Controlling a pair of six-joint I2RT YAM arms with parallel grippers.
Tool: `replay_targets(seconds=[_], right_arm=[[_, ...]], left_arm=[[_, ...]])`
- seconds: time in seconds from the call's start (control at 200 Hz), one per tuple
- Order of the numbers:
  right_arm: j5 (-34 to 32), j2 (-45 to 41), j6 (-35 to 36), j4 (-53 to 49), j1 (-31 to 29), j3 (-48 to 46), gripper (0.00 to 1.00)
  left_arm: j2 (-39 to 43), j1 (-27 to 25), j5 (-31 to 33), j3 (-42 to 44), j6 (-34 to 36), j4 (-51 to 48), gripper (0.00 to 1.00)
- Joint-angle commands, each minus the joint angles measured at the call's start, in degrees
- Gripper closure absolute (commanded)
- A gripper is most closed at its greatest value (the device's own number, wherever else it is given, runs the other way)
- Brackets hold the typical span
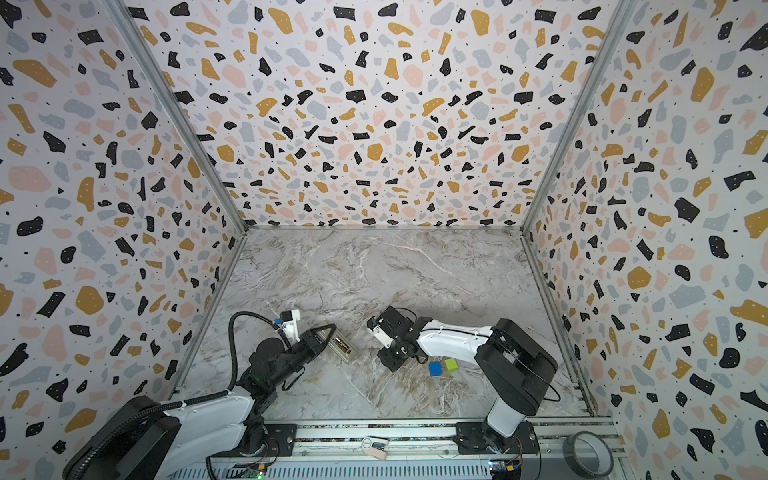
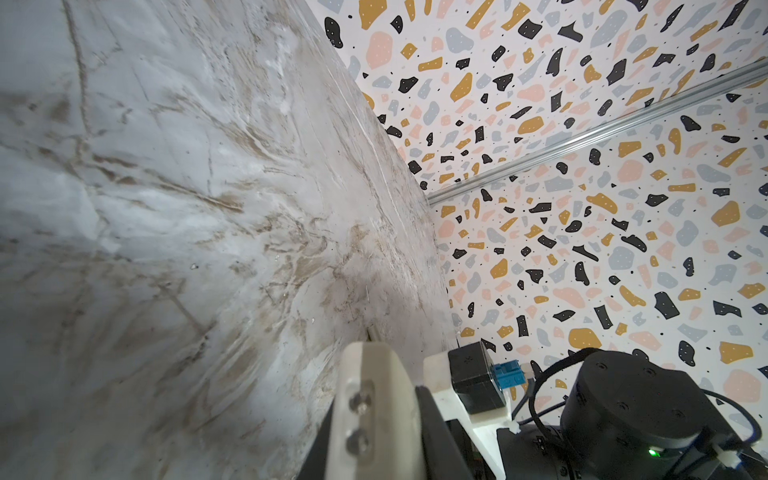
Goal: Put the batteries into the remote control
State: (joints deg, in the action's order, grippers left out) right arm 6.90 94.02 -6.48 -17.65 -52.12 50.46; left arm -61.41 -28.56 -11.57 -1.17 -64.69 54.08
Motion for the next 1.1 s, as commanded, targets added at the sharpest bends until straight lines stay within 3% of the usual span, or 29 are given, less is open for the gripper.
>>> replay_targets(seconds=[0.0, 0.23, 1.096], right_arm=[[-0.18, -0.37, -0.46, -2.74, 0.09, -0.16, 0.54], [-0.13, 0.62, -0.29, -3.05, -0.34, 0.61, 0.67], [-2.35, 0.53, 1.59, -5.37, -4.11, 2.92, 0.95]], left_arm=[[0.31, 0.43, -0.64, 0.19, 0.79, 4.09, 1.00], [0.54, 0.38, -0.64, 0.51, 0.61, 3.92, 1.00], [1.34, 0.37, -0.28, 0.32, -0.09, 3.13, 1.00]])
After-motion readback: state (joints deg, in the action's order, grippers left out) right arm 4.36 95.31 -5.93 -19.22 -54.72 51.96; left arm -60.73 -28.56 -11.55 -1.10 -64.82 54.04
